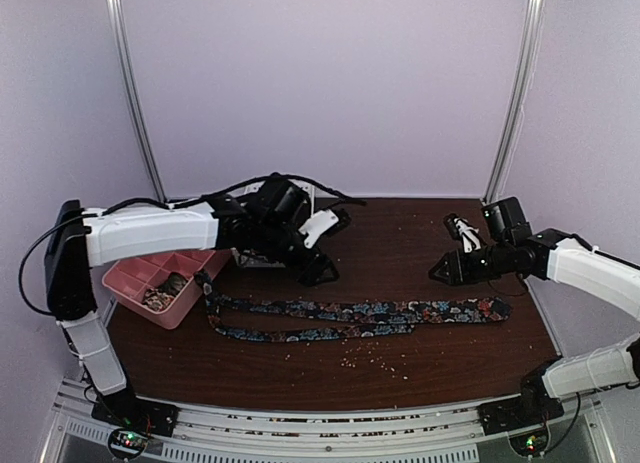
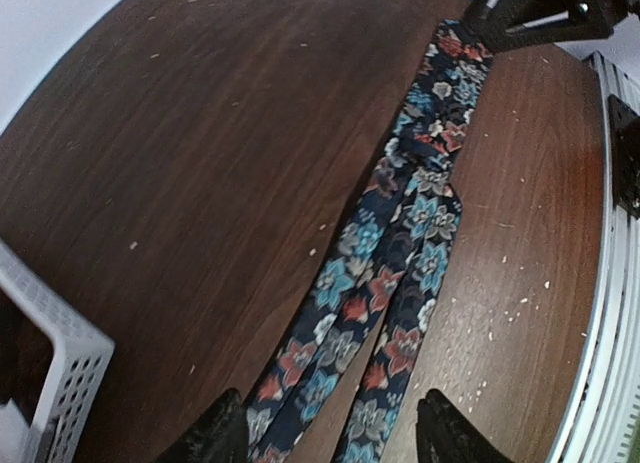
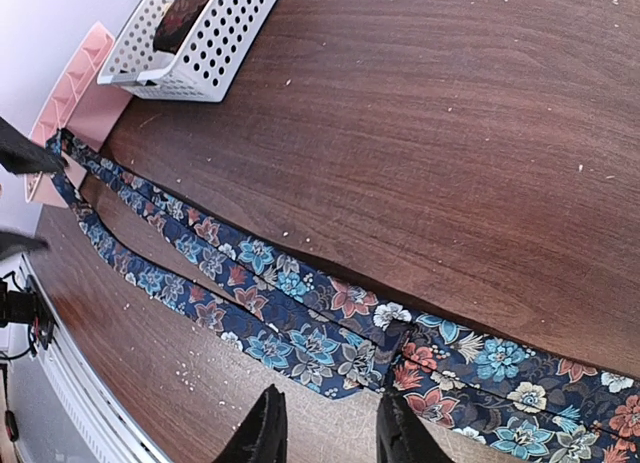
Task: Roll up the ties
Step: Pick up the tie from the center of the board.
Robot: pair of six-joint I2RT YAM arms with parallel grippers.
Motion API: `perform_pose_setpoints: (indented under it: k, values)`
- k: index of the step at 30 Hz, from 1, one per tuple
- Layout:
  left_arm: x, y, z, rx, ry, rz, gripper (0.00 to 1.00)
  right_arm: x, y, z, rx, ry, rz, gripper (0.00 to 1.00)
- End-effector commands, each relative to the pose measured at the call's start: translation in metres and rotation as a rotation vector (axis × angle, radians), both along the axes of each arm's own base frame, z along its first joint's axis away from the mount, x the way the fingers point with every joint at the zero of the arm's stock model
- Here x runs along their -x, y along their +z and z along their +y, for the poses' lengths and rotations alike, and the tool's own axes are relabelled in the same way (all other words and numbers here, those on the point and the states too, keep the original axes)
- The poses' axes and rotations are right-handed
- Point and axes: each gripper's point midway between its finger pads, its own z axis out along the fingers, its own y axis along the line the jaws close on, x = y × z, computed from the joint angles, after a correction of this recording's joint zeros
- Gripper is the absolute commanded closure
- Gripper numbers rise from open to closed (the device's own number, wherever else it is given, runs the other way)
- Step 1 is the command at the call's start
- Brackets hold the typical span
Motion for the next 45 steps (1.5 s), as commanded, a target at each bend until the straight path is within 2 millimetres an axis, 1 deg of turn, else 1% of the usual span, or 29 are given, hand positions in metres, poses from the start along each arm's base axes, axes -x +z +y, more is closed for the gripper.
perform_pose_setpoints:
  k: [1,2,3,7,11,15,21,24,29,31,32,35,37,38,40,42,44,45]
  values:
    - [0.027,-0.023,-0.050,-0.074,-0.221,0.007,0.40,0.000,0.001,-0.006,-0.038,-0.021,0.007,0.68]
    - [0.029,-0.025,-0.061,-0.074,-0.244,0.010,0.40,0.001,-0.001,-0.006,-0.039,-0.021,0.013,0.68]
    - [0.033,-0.035,-0.068,-0.085,-0.263,0.031,0.40,0.002,-0.002,-0.007,-0.039,-0.019,0.020,0.68]
    - [0.046,-0.068,-0.083,-0.117,-0.309,0.083,0.40,0.005,-0.004,-0.009,-0.036,-0.019,0.022,0.68]
    - [0.055,-0.098,-0.086,-0.166,-0.316,0.117,0.39,0.004,-0.001,-0.012,-0.044,-0.039,0.012,0.68]
    - [0.064,-0.122,-0.088,-0.224,-0.321,0.113,0.39,0.003,-0.001,-0.014,-0.052,-0.046,0.013,0.68]
    - [0.055,-0.148,-0.084,-0.298,-0.263,0.092,0.38,0.005,0.000,-0.012,-0.070,-0.042,0.012,0.68]
    - [0.054,-0.146,-0.083,-0.304,-0.259,0.083,0.37,0.007,0.000,-0.012,-0.074,-0.042,0.011,0.68]
    - [0.051,-0.125,-0.085,-0.267,-0.244,0.054,0.38,0.008,-0.001,-0.012,-0.079,-0.035,0.016,0.68]
    - [0.048,-0.126,-0.087,-0.272,-0.238,0.045,0.39,0.008,-0.001,-0.011,-0.082,-0.035,0.017,0.68]
    - [0.047,-0.130,-0.087,-0.282,-0.238,0.047,0.40,0.009,-0.001,-0.011,-0.084,-0.035,0.016,0.68]
    - [0.050,-0.149,-0.085,-0.324,-0.256,0.078,0.45,0.008,0.001,-0.011,-0.084,-0.036,0.013,0.68]
    - [0.054,-0.160,-0.084,-0.339,-0.265,0.099,0.51,0.008,0.001,-0.013,-0.076,-0.040,0.011,0.68]
    - [0.056,-0.165,-0.083,-0.346,-0.272,0.106,0.56,0.008,0.000,-0.013,-0.074,-0.042,0.012,0.68]
    - [0.064,-0.169,-0.083,-0.356,-0.299,0.114,0.68,0.007,0.001,-0.013,-0.074,-0.044,0.009,0.68]
    - [0.072,-0.167,-0.084,-0.363,-0.334,0.106,0.82,0.007,0.000,-0.013,-0.074,-0.046,0.009,0.68]
    - [0.081,-0.160,-0.087,-0.367,-0.365,0.092,0.90,0.006,0.000,-0.013,-0.074,-0.048,0.008,0.68]
    - [0.082,-0.153,-0.088,-0.362,-0.371,0.081,0.94,0.006,0.000,-0.013,-0.074,-0.048,0.008,0.68]
